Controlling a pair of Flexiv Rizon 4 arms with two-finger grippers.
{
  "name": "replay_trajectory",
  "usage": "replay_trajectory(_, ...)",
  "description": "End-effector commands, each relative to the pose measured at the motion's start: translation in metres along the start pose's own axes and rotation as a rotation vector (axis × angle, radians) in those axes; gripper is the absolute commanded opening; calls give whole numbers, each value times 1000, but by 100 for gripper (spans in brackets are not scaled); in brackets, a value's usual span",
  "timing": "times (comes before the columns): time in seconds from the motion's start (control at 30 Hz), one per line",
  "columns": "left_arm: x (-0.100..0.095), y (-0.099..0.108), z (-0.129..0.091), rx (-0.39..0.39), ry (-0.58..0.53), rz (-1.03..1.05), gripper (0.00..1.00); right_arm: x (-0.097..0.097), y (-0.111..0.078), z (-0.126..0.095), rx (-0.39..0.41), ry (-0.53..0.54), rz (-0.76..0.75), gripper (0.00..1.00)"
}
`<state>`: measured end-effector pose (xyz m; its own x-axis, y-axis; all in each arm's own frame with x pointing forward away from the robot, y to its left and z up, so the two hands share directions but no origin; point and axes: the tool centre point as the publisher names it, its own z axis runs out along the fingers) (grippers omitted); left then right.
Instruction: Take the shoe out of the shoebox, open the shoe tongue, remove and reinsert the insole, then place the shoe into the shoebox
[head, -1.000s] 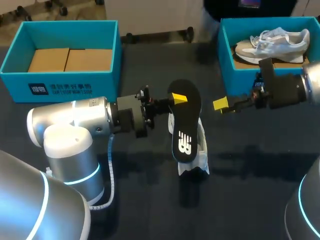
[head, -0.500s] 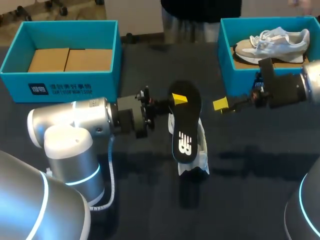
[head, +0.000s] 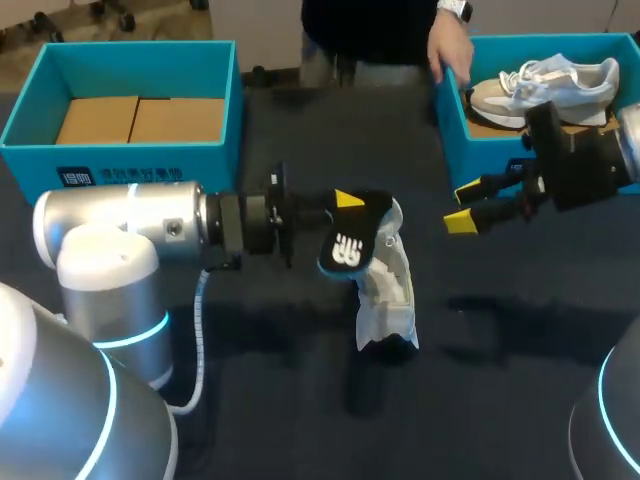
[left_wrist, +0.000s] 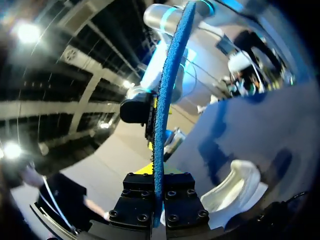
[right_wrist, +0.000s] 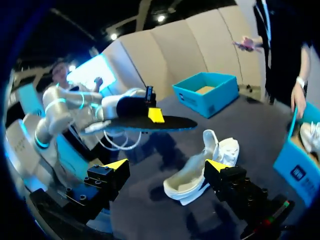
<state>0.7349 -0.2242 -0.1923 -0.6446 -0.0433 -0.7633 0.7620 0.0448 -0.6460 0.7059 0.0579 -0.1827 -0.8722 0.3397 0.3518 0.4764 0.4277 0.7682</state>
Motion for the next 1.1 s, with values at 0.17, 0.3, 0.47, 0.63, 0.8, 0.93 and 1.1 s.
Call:
replay_trajectory(0.17, -7, -10, -11, 41, 131, -363, 0, 6, -4, -6, 3, -15, -133, 100)
replay_trajectory(0.3, -7, -10, -11, 41, 131, -363, 0, 6, -4, -6, 3, -15, -133, 100)
replay_trajectory(0.47, -7, -10, -11, 41, 131, -363, 0, 6, -4, -6, 3, -15, -133, 100)
replay_trajectory(0.63, -7, -10, -11, 41, 131, -363, 0, 6, -4, -6, 3, -15, -133, 100)
replay_trajectory(0.8, -7, -10, -11, 41, 131, -363, 0, 6, -4, -6, 3, -15, -133, 100)
replay_trajectory(0.93, -7, -10, -11, 41, 131, -363, 0, -5, -9, -4, 124, -93, -355, 100)
replay_trajectory(1.1, -7, -10, -11, 41, 131, -363, 0, -15, -12, -4, 168, -108, -448, 100)
